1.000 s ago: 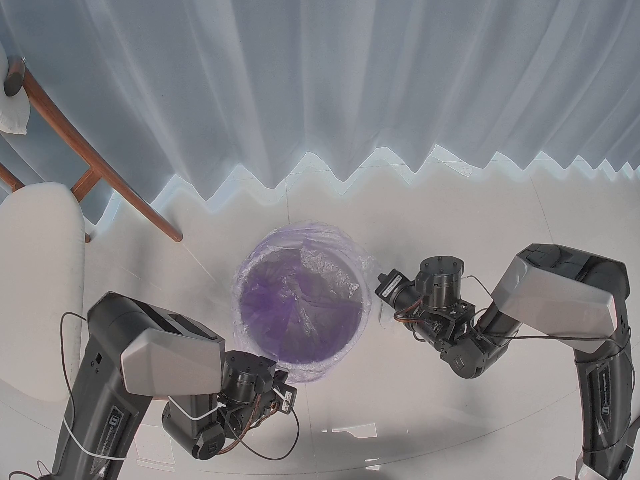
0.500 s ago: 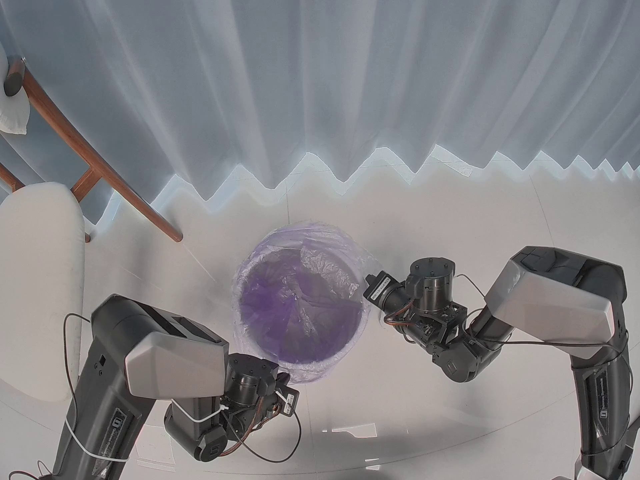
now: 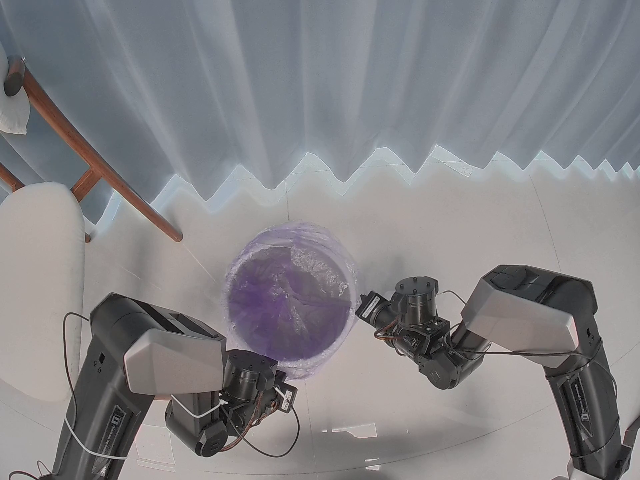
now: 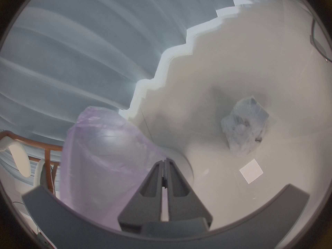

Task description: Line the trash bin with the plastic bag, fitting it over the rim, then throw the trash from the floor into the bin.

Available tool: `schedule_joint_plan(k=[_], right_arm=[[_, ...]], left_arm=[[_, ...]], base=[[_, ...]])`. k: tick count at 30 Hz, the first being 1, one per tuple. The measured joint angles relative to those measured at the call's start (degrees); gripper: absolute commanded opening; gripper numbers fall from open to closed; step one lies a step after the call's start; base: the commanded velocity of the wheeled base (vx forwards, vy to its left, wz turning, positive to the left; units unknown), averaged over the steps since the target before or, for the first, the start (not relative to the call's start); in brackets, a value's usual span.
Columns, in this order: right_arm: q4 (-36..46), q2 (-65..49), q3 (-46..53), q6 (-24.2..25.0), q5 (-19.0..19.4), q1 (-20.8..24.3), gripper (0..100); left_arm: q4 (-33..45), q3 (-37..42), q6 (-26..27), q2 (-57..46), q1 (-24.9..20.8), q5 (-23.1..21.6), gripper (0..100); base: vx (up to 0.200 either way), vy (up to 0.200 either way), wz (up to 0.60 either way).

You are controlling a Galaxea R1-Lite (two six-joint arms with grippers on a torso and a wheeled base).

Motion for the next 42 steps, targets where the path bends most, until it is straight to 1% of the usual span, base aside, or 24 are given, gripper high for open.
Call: schedule_joint_plan(k=[6, 13, 17, 22, 27, 30, 34, 38, 42], right_arm=[[3.75, 2.04, -2.86, -0.24, 0.24, -0.34, 0], [4.96, 3.19, -4.24, -0.37, 0.24, -1.30, 0], [6.11, 3.45, -4.24, -0.33, 0.07, -1.88, 0], [6.17, 2.65, -2.72, -0.06, 0.00, -2.13, 0], [5.97, -1.66, 3.15, 0.02, 0.00, -2.02, 0], [6.00, -5.44, 7.64, 0.02, 0.02, -1.79, 0], [6.16, -10.62, 13.07, 0.00, 0.00, -1.50, 0], [6.27, -15.43, 18.70, 0.00, -0.02, -0.41, 0], [6.38, -18.71, 21.98, -0.02, 0.00, 1.49, 0]], left_arm=[[1.12, -0.24, 0.24, 0.09, 1.21, 0.02, 0], [2.50, -0.40, 0.22, 0.37, 1.77, 0.16, 0], [3.91, -0.72, -0.02, 0.39, 1.88, 1.72, 0], [1.90, -0.60, -0.11, 0.37, 1.82, 1.89, 0], [-2.16, 0.41, -0.13, -0.55, 1.38, 1.67, 0], [-4.21, 2.82, -0.35, -2.21, 1.18, 1.50, 0], [-5.39, 9.22, -1.91, -6.30, 0.60, 1.26, 0], [-6.02, 16.91, -4.82, -12.26, -1.13, 1.07, 0], [-6.31, 22.88, -7.19, -18.16, -3.83, 0.99, 0]], base=[[0.000, 0.000, 0.00], [0.000, 0.000, 0.00], [0.000, 0.000, 0.00], [0.000, 0.000, 0.00], [0.000, 0.000, 0.00], [0.000, 0.000, 0.00], [0.000, 0.000, 0.00], [0.000, 0.000, 0.00], [0.000, 0.000, 0.00]])
